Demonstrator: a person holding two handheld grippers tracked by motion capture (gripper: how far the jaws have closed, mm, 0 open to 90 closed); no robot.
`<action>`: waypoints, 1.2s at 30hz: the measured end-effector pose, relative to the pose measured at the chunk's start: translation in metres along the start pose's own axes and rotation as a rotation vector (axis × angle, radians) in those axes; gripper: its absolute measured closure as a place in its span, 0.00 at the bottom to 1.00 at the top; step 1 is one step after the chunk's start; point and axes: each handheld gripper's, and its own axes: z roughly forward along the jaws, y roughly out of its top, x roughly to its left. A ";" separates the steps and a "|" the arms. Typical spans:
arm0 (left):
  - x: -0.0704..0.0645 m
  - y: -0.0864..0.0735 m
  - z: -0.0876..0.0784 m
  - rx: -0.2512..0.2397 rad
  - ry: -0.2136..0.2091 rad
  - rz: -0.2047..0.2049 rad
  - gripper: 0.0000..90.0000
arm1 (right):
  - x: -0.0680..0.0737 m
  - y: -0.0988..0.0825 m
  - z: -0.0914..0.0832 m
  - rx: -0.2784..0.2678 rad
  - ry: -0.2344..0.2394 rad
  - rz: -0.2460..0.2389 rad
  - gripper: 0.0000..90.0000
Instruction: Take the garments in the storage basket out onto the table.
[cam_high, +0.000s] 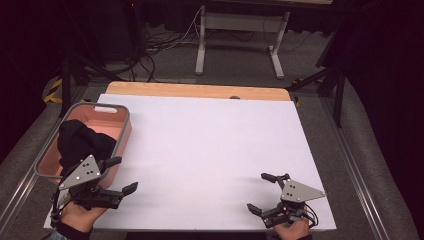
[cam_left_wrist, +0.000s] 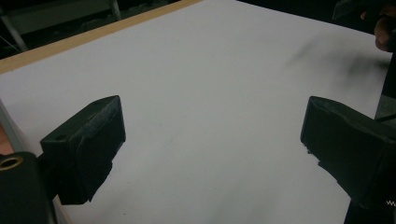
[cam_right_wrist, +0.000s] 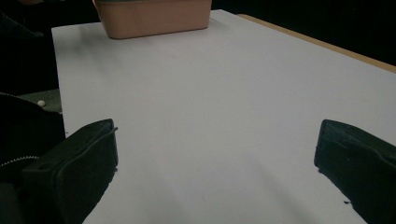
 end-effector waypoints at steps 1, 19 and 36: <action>0.001 0.000 -0.001 0.001 0.007 -0.008 0.08 | 0.000 0.000 0.000 0.000 0.000 0.000 0.00; 0.011 -0.007 -0.023 -0.009 0.137 -0.044 0.08 | 0.000 -0.001 0.001 0.002 0.007 0.003 0.00; 0.020 -0.012 -0.044 -0.040 0.254 -0.096 0.09 | 0.000 -0.001 0.002 0.003 0.009 0.000 0.00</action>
